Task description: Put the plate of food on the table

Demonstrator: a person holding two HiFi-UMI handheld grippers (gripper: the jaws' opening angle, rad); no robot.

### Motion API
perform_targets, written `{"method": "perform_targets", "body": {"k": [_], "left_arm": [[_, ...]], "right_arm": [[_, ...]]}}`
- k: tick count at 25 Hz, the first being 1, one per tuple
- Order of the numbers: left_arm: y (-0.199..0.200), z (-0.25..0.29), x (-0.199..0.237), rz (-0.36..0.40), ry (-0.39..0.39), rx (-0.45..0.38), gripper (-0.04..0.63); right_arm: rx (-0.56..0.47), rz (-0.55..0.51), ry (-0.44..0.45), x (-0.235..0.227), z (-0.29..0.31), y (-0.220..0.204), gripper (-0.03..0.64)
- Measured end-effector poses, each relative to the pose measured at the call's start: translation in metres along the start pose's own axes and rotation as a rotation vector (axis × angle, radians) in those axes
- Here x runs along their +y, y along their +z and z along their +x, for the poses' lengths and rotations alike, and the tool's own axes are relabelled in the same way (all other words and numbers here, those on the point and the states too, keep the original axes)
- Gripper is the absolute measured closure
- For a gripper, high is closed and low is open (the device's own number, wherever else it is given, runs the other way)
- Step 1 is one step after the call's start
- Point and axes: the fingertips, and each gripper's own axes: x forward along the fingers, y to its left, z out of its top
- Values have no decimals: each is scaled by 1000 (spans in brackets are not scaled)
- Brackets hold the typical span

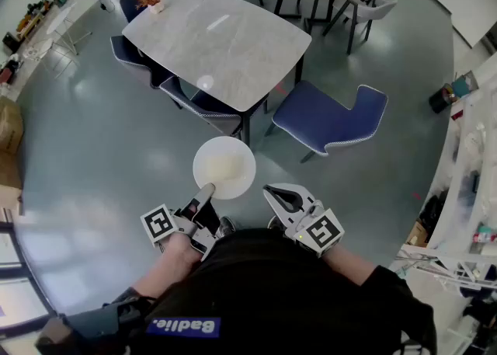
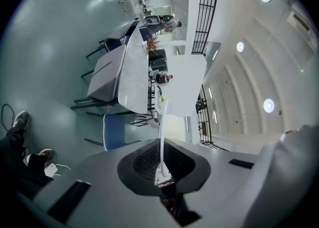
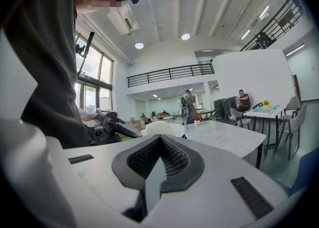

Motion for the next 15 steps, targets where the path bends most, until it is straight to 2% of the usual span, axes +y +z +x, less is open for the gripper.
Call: {"method": "perform_targets", "body": {"k": [15], "left_arm": [[-6, 9, -6, 5, 6, -24, 581]], "right_arm": [[-28, -18, 5, -13, -9, 8, 607]]}}
